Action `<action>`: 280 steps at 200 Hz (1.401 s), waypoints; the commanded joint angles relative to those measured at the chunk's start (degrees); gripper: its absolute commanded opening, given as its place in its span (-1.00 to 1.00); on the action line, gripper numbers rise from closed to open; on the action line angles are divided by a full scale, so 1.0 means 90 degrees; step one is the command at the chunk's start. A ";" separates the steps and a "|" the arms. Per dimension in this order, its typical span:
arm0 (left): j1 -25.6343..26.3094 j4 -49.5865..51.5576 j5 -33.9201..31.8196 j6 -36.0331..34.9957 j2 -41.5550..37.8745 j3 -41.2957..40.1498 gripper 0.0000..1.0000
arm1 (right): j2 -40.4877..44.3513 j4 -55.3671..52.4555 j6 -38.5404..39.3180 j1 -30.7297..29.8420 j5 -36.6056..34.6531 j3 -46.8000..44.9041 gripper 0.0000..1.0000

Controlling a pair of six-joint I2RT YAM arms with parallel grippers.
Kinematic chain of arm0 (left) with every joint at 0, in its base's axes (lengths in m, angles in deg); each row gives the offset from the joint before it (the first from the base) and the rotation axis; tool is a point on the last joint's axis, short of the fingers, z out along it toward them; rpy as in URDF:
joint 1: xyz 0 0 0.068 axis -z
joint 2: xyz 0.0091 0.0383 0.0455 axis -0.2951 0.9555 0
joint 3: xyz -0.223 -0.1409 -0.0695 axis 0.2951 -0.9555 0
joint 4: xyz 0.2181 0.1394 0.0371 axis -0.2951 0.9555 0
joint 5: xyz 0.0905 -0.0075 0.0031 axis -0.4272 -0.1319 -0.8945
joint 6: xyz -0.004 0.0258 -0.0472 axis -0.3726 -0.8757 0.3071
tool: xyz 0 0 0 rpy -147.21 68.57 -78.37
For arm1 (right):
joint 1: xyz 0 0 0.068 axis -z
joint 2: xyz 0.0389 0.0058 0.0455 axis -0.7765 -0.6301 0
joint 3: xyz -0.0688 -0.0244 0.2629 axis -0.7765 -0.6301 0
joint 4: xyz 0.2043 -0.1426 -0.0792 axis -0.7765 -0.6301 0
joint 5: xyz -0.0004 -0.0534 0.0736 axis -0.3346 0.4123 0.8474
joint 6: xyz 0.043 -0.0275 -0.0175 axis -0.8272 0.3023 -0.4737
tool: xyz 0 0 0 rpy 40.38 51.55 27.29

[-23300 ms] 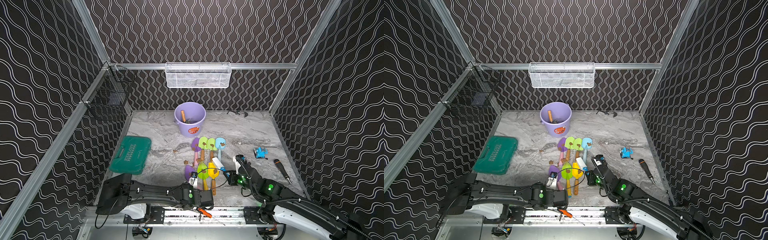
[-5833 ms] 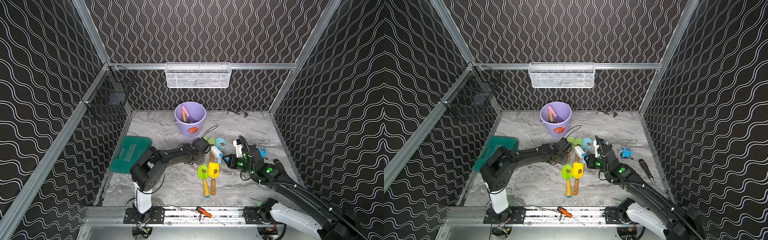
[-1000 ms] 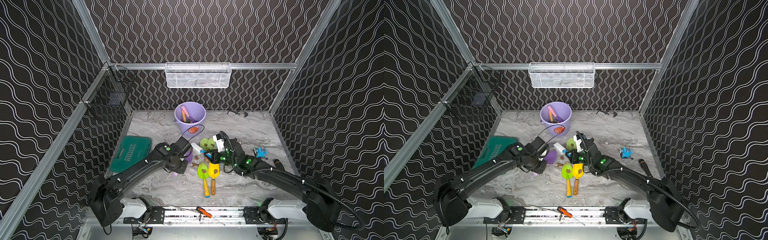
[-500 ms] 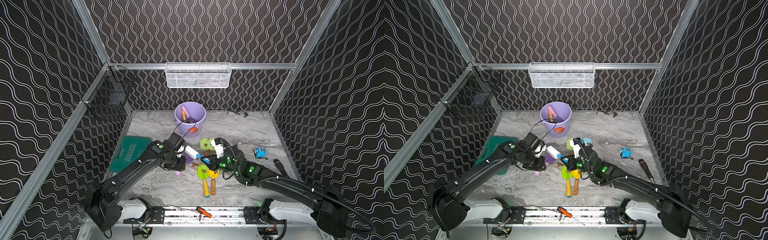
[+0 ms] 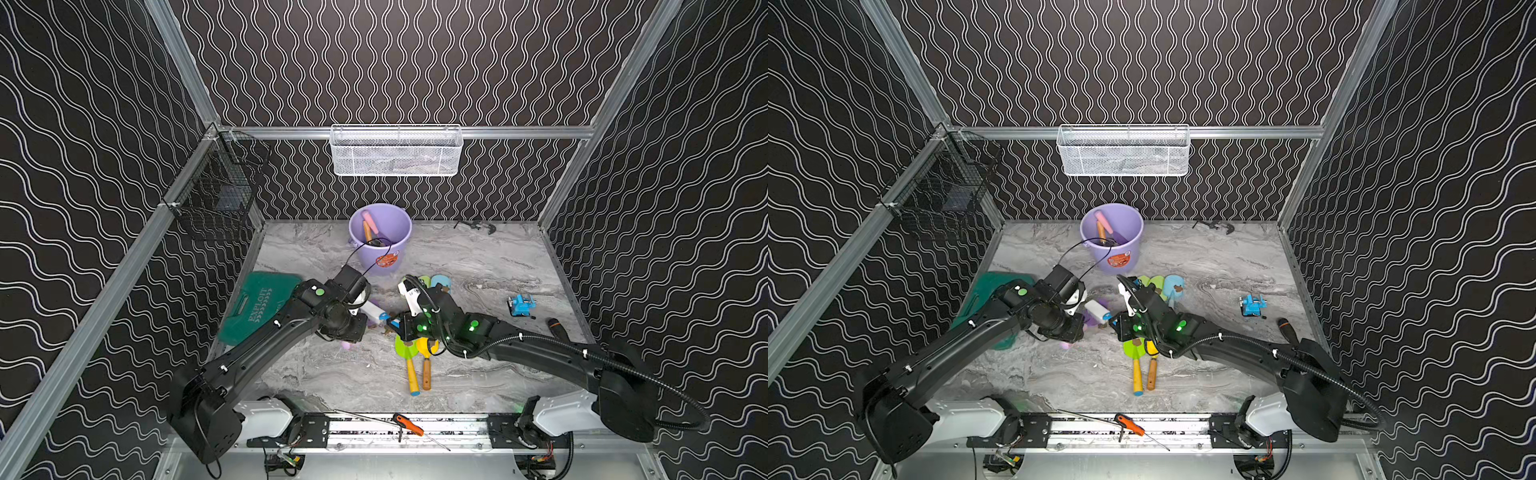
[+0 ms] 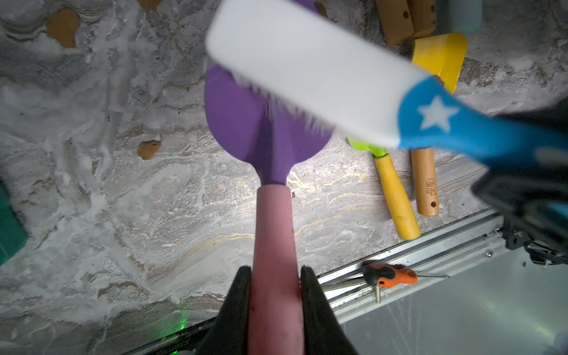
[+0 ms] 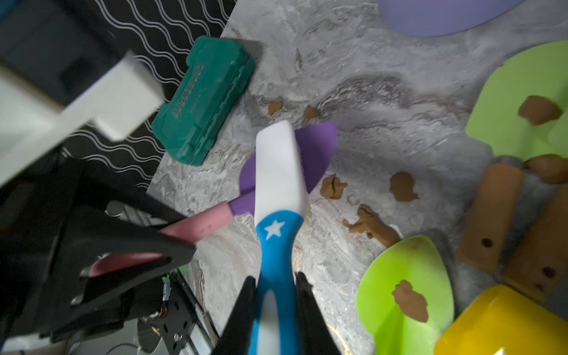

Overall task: Brush the soil off the hand trowel and place it into the bucket
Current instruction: Brush off the soil from the hand trowel.

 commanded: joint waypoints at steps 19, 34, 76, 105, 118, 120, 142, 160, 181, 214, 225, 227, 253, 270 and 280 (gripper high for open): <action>-0.0014 -0.0042 -0.0521 -0.0319 -0.0048 -0.0013 -1.00 | -0.0070 -0.0579 0.0427 0.0128 -0.0373 0.0625 -1.00; -0.0011 -0.0090 -0.0544 -0.0362 -0.0068 -0.0008 -1.00 | 0.0028 -0.0282 0.0447 0.0118 -0.0061 0.0620 -1.00; -0.0014 -0.0249 -0.0560 -0.0398 -0.0131 -0.0033 -1.00 | -0.0345 0.0297 0.0171 0.0144 0.1014 0.0380 -1.00; -0.0012 -0.0364 -0.0407 -0.0360 -0.0221 -0.0125 -1.00 | -0.0409 0.0161 0.0011 0.0518 0.0716 0.0010 -1.00; -0.0007 -0.0438 -0.0300 -0.0320 -0.0268 -0.0206 -1.00 | -0.0186 0.0294 -0.0115 0.0828 0.0736 -0.0213 -1.00; -0.0010 -0.0451 -0.0288 -0.0315 -0.0272 -0.0216 -1.00 | -0.0147 0.0314 -0.0125 0.0869 0.0748 -0.0249 -1.00; -0.0008 -0.0637 -0.0169 -0.0267 -0.0176 -0.0344 -1.00 | 0.0326 0.0357 -0.0211 0.1084 0.0644 -0.0519 -1.00; -0.0010 -0.0801 -0.0053 -0.0234 -0.0038 -0.0405 -1.00 | 0.0729 0.0442 -0.0382 0.1085 0.0498 -0.0749 -1.00; -0.0029 -0.0977 0.0259 -0.0181 0.0044 -0.0427 -1.00 | 0.1391 0.0679 -0.0670 0.1085 0.0196 -0.1175 -1.00; -0.0465 -0.1261 0.1285 -0.0113 -0.0105 -0.0525 -1.00 | 0.2300 0.0520 -0.0830 0.1123 -0.0245 -0.1546 -1.00; -0.0844 -0.1407 0.2010 -0.0105 -0.0164 -0.0658 -1.00 | 0.2557 0.0438 -0.0884 0.1153 -0.0433 -0.1670 -1.00; -0.0922 -0.1420 0.2145 -0.0097 -0.0177 -0.0680 -1.00 | 0.2624 0.0438 -0.0879 0.1153 -0.0459 -0.1704 -1.00; -0.1854 -0.2139 0.4021 0.0320 -0.0513 -0.1038 -1.00 | 0.3143 0.0577 -0.1014 0.1209 -0.0718 -0.2151 -1.00; -0.2320 -0.2591 0.5038 0.0753 -0.0624 -0.1160 -1.00 | 0.3286 0.0544 -0.1235 0.1265 -0.0536 -0.2300 -1.00; -0.2565 -0.3093 0.5628 0.1183 -0.0667 -0.1339 -1.00 | 0.3372 0.0805 -0.1324 0.1289 -0.0268 -0.2453 -1.00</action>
